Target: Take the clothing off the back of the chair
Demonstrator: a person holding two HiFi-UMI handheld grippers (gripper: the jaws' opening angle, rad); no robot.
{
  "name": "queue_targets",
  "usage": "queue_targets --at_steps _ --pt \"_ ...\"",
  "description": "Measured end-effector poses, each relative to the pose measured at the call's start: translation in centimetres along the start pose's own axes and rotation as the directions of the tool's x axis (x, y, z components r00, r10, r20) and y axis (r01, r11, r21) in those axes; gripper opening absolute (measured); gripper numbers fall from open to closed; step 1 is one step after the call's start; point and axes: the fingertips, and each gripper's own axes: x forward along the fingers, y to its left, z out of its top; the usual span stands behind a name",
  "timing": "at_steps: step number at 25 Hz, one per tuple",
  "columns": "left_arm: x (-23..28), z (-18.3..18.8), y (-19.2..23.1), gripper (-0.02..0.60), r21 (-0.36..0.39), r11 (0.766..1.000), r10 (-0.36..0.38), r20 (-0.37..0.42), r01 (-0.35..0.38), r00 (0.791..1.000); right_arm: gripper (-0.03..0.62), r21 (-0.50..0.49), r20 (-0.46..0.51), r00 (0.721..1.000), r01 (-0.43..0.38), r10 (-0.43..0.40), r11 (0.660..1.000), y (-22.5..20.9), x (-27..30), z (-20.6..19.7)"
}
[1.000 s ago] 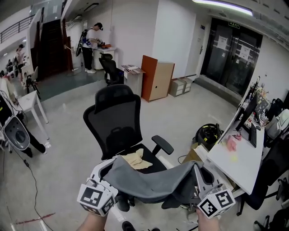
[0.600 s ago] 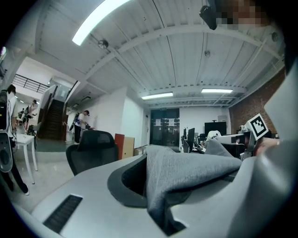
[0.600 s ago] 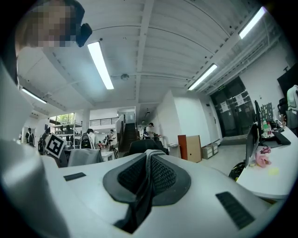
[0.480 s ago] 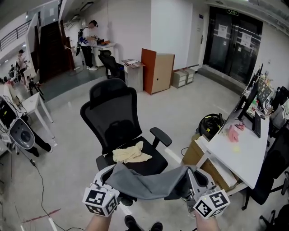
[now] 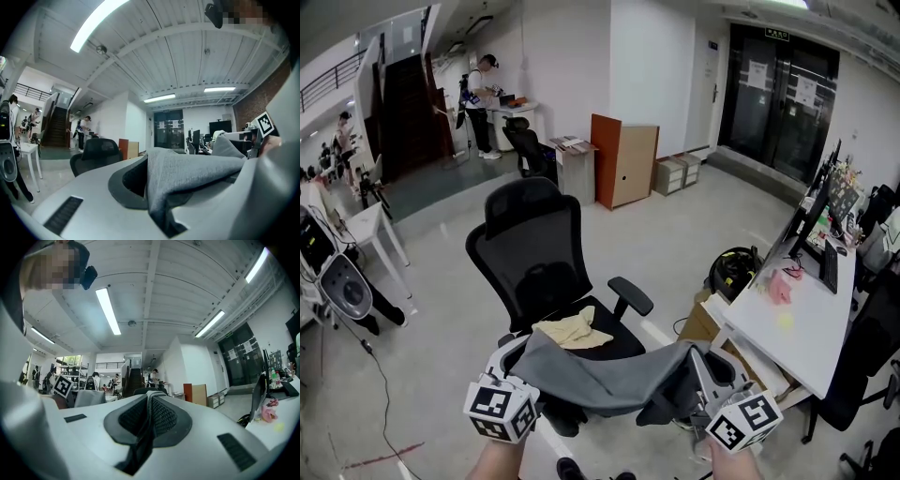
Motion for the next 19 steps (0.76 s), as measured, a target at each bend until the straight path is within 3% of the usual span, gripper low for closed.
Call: queue_targets --at_steps 19 --pt "1.5 1.5 3.1 0.015 0.004 1.000 0.014 0.019 -0.014 1.000 0.031 -0.028 0.023 1.000 -0.002 0.003 1.000 1.1 3.2 1.5"
